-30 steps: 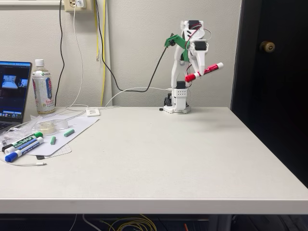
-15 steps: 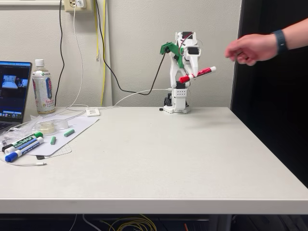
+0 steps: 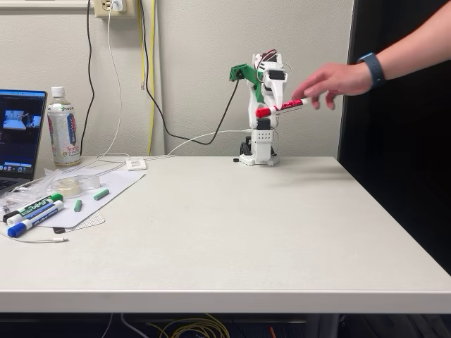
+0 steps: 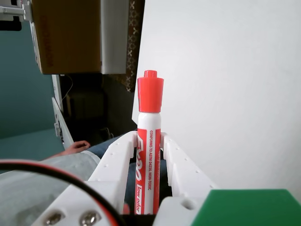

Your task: Pick up the red marker.

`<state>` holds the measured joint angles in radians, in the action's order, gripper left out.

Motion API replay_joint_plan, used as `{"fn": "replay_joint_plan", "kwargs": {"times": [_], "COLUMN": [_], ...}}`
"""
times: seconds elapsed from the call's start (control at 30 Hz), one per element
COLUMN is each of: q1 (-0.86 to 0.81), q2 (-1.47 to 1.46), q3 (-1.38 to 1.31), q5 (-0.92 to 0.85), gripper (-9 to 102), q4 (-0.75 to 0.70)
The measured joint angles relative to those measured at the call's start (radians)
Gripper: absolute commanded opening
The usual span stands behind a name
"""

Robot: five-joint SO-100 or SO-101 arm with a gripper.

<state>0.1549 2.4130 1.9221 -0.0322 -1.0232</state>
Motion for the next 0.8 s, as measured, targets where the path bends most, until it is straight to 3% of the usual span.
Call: {"fn": "replay_joint_plan", "kwargs": {"times": [0.8], "q1": [-0.025], "q2": [0.127], "q3": [0.092], "q5": [-0.011], "gripper": [1], "q4": [0.035]}}
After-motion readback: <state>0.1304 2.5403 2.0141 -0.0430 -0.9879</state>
